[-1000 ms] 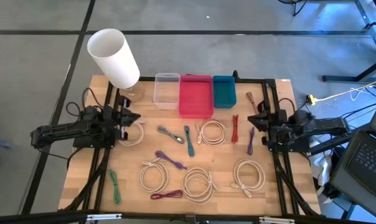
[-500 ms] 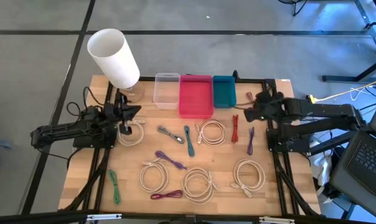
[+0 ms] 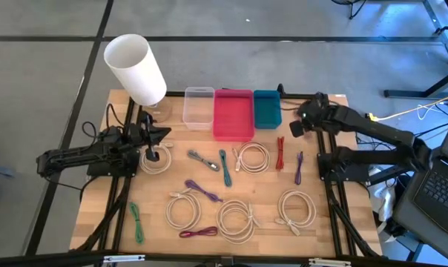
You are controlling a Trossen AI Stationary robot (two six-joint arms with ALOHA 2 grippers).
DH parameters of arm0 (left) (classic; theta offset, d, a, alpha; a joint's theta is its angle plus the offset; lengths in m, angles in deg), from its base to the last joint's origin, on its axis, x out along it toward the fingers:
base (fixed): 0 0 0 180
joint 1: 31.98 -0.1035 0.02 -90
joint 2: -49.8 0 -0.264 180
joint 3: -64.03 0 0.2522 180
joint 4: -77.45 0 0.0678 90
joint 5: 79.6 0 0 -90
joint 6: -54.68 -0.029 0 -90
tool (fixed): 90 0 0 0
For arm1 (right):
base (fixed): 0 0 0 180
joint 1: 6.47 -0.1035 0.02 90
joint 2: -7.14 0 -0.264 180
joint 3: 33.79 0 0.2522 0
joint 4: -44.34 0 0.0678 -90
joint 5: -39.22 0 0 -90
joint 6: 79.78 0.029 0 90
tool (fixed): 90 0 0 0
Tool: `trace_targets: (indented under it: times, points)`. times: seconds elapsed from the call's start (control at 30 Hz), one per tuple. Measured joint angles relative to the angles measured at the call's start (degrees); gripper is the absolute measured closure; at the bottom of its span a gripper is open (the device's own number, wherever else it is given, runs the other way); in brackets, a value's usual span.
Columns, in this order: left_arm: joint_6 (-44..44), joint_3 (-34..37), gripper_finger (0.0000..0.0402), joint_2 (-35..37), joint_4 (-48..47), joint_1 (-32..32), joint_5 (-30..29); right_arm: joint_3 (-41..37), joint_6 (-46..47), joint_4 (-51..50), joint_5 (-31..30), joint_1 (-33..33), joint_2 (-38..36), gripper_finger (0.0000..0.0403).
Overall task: Pick & Place USB Port
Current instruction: Put the pink charger cable into the blue bin
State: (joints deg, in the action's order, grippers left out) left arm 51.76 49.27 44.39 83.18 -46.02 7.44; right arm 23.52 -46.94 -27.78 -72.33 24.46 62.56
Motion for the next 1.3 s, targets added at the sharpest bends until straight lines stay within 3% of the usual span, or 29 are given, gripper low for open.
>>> trace_targets:
  times: [0.17,0.33,0.53,0.67,0.8,1.3]
  points:
    - [0.04,0.00,0.0398,0.02,-0.01,0.00,-0.02,-2.50,-8.89,6.26,6.69,11.02,1.52,0.0370]
    - [0.42,0.00,0.0398,0.01,-0.04,0.00,-0.47,-2.96,-16.41,8.92,10.99,17.49,4.73,0.0366]
    - [2.14,0.00,0.0398,0.02,-0.02,0.00,-0.46,-2.96,-20.28,11.24,16.66,21.27,10.75,0.0297]
    - [2.14,0.00,0.0398,0.01,-0.02,0.00,-0.46,-2.97,-21.51,12.26,15.70,22.59,15.94,0.0236]
    - [2.14,0.00,0.0398,0.02,-0.02,0.00,-0.46,-2.98,-21.78,16.65,13.90,22.65,20.09,0.0207]
    - [3.34,0.00,0.0398,0.00,-0.02,0.00,-0.42,-2.98,-18.91,21.19,7.43,21.39,27.43,0.0250]
